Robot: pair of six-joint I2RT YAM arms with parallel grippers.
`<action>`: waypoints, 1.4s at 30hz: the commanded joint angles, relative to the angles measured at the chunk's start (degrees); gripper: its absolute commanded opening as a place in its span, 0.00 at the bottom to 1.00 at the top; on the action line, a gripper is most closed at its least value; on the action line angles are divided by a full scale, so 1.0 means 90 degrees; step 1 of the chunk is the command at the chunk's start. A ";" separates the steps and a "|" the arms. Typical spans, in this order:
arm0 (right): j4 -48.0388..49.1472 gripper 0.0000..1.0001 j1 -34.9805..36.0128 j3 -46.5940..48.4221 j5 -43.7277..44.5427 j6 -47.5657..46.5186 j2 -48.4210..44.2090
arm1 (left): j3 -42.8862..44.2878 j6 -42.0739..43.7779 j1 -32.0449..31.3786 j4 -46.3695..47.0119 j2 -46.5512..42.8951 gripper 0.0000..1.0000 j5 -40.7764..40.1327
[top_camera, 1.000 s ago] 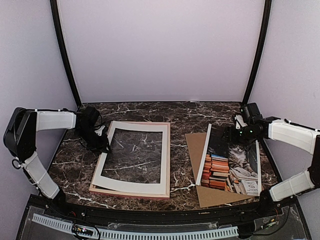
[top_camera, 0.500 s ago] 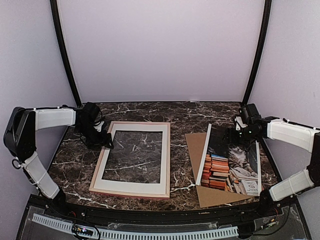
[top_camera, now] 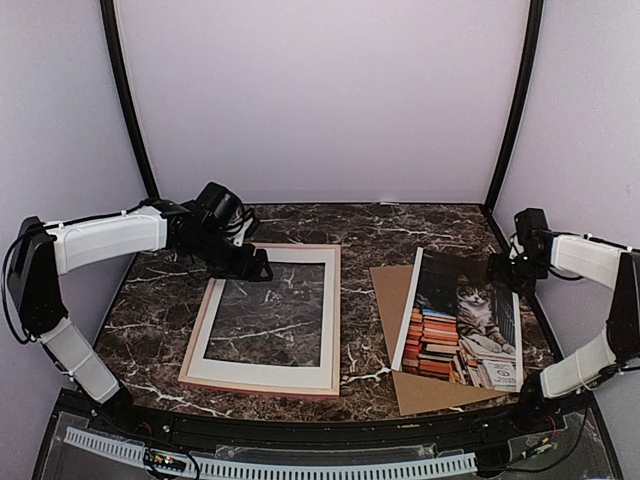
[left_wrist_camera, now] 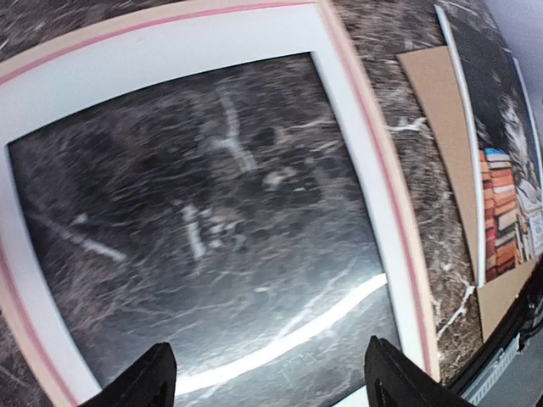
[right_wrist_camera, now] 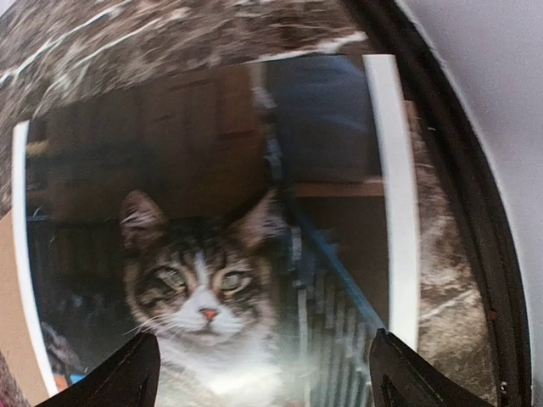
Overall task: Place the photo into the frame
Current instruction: Place the mat board on the glass panel, then pick up the photo from the backboard.
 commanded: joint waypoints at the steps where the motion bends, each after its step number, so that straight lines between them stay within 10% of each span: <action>1: 0.0154 0.89 -0.0784 -0.0098 -0.0091 0.0014 -0.0029 | 0.0490 -0.0334 -0.0872 0.0732 0.0438 0.80 0.0272; 14: 0.1307 0.89 -0.2086 -0.0944 -0.1221 0.0525 0.0564 | 0.3414 -0.0278 -0.2783 0.0826 0.3091 0.87 0.0676; 42: 0.2119 0.68 -0.1549 -0.1652 -0.3786 0.0312 0.0916 | 0.4844 -0.1086 -0.2916 0.1021 0.5324 0.75 0.0037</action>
